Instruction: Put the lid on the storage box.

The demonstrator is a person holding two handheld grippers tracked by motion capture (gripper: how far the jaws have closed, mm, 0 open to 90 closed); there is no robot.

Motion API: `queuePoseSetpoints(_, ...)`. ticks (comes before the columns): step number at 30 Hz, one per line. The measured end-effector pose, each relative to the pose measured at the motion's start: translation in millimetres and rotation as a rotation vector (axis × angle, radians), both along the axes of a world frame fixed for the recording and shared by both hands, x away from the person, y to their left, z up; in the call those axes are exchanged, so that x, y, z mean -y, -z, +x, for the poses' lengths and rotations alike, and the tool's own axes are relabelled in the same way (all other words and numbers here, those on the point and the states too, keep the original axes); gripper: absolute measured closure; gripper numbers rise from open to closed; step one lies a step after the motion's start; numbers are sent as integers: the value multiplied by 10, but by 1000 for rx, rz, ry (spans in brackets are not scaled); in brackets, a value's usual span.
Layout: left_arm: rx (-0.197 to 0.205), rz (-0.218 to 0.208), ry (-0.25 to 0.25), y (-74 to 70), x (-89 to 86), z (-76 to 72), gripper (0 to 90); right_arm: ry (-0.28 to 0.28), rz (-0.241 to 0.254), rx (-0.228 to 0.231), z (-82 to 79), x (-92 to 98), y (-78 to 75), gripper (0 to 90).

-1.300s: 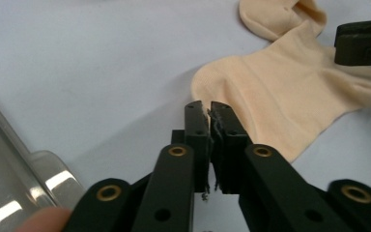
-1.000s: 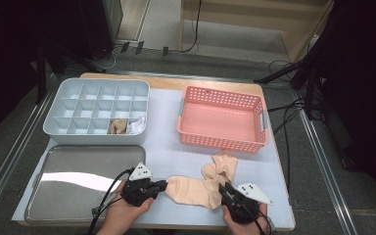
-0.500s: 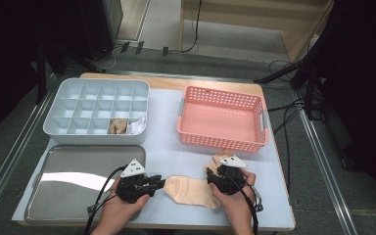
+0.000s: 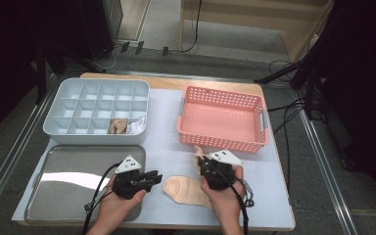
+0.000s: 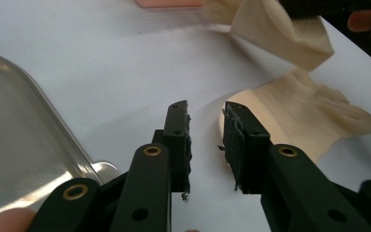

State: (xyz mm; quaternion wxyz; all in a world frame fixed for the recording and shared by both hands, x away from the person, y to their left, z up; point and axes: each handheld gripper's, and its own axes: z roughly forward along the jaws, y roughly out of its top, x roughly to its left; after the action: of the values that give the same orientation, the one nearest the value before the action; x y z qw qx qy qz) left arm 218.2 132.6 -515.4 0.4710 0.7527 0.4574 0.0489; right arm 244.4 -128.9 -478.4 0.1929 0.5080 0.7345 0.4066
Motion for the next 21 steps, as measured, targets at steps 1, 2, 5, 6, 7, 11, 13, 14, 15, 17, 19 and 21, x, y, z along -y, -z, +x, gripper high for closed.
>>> queuePoseSetpoints(1, 0, 2, 0, 0, -8, 3, 727, 0, 0, 0, 0, 0, 0, 802)
queuePoseSetpoints(2, -1, 3, -2, 0, -19, 8, 727, -22, 31, -12, 2, -75, 8, 767)
queuePoseSetpoints(5, -1, -2, -22, -1, -75, 32, 719, -82, 150, -49, 40, -210, 41, 558)
queuePoseSetpoints(6, -2, -7, -28, -4, -93, 38, 718, -85, 161, -47, 48, -216, 44, 555)
queuePoseSetpoints(7, -1, -8, -34, -7, -123, 49, 718, -81, 161, -45, 46, -210, 38, 560)
queuePoseSetpoints(11, -2, -20, -56, -18, -204, 91, 719, -105, 160, -48, 40, -188, 9, 653)
queuePoseSetpoints(13, -2, -17, -61, -20, -213, 101, 719, -174, 128, -52, 27, -284, 21, 664)
queuePoseSetpoints(14, -4, -19, -62, -20, -209, 100, 719, -223, 93, -59, 19, -382, 47, 665)
queuePoseSetpoints(15, -4, -15, -58, -19, -207, 100, 718, -243, 64, -63, 19, -446, 69, 665)
queuePoseSetpoints(17, -3, -11, -54, -17, -196, 93, 717, -222, -37, -48, 56, -588, 160, 671)
queuePoseSetpoints(19, -2, -7, -49, -15, -190, 87, 716, -194, -84, -82, 148, -655, 273, 687)
queuePoseSetpoints(21, -2, -8, -48, -12, -194, 86, 716, -163, -147, -93, 194, -695, 361, 736)
